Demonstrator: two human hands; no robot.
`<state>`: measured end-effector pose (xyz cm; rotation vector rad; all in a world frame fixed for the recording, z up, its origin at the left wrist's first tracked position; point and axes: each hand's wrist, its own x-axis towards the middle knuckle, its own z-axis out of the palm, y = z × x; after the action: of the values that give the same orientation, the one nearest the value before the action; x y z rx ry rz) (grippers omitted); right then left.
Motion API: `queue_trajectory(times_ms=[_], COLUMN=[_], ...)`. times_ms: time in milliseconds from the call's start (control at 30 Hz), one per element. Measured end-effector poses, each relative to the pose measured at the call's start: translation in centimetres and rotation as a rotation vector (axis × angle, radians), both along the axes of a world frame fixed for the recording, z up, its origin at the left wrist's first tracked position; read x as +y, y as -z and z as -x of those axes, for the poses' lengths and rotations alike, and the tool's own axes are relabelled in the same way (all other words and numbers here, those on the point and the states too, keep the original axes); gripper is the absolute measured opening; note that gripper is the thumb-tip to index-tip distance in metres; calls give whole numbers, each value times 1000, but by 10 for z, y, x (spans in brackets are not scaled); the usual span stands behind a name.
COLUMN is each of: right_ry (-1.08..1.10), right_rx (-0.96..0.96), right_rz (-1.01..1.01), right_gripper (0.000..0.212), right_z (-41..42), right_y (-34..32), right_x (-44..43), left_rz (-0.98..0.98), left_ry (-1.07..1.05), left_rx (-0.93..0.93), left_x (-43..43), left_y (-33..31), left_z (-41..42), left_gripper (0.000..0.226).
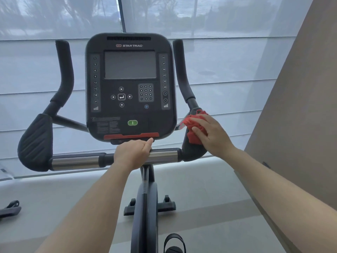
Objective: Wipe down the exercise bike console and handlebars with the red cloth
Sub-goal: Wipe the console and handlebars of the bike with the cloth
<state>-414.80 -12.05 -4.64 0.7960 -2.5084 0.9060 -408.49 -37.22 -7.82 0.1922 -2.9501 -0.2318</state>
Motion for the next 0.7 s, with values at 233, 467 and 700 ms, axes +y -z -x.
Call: queue_trajectory(times_ms=[233,467,700], right_ry=[-117,70,60], right_rx=[-6,-166,-72], right_rz=[48,468,343], right_gripper=[34,28,31], right_z=[-28,-25,-47], right_y=[19,21,39], right_x=[16,7,4], left_rz=[-16,10,11], left_ry=[-39,-45,-41], left_rx=[-3,-18,-49], left_x=[2,2,1], left_y=[1,1,0], left_z=[-3,-2,0], left_gripper=[57,57,56])
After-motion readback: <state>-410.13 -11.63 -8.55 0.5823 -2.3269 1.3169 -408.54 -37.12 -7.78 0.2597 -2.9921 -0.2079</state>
